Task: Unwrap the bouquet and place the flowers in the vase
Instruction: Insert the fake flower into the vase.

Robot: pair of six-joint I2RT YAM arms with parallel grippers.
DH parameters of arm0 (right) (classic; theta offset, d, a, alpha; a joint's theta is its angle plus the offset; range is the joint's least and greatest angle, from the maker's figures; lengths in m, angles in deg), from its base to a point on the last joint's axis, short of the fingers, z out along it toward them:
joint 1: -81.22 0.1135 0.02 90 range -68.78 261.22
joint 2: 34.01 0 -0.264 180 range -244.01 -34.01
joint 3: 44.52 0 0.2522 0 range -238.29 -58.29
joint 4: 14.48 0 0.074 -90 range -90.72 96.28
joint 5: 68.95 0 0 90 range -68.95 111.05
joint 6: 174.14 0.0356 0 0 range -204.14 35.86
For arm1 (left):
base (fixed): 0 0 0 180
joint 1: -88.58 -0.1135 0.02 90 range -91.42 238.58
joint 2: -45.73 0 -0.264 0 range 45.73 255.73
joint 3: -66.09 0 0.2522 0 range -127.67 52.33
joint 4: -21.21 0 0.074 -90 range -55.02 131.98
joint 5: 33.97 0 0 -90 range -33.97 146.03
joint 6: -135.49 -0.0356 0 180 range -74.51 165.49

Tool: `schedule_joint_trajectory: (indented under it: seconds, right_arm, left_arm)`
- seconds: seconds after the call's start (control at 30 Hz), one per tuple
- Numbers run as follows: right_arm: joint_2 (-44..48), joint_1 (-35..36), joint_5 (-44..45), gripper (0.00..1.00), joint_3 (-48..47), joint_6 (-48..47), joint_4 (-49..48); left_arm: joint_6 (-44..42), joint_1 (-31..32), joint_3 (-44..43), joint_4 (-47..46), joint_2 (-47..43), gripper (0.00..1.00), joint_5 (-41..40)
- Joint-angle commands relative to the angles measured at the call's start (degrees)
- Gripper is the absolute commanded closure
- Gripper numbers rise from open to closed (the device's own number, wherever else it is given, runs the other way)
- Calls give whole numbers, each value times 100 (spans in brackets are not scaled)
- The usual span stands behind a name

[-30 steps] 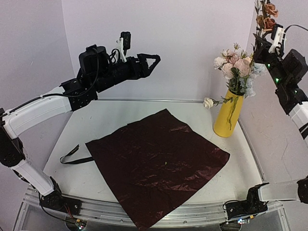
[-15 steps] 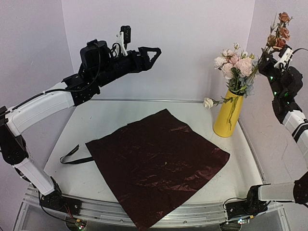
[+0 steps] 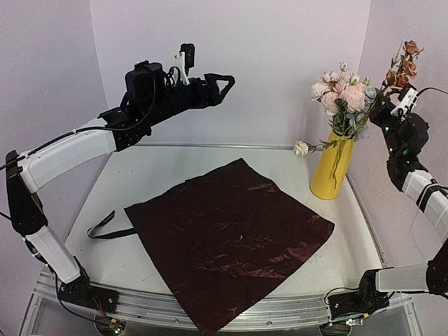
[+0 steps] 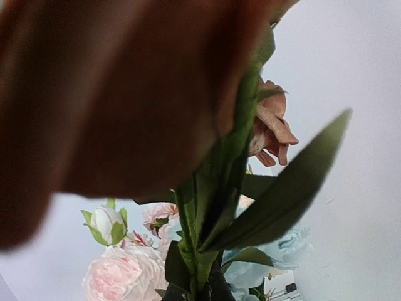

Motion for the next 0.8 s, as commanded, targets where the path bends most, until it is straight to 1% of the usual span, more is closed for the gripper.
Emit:
schedule_joint_trajectory:
  seconds: [0.0,0.13,0.23,0.53,0.77]
  right_arm:
    - [-171,-27,-76,100,176,-248,-866]
    - [-314,-27,-93,100,445,-364,-1121]
    - [-371,-27,-86,100,554,-477,-1140]
    - [-541,-27,-341,100,979,-658,-1057]
    - [-914,-27,-592,100,993,-720,-850]
  left_arm:
    - [-70,-51,-325,-178,-12,14,146]
    - [-77,-81,-352,-175,22,14,177]
    - [-69,-94,-373,-179,62,14,225]
    - [8,-108,-318,-177,112,14,331]
    - [14,-105,-316,-176,112,14,340]
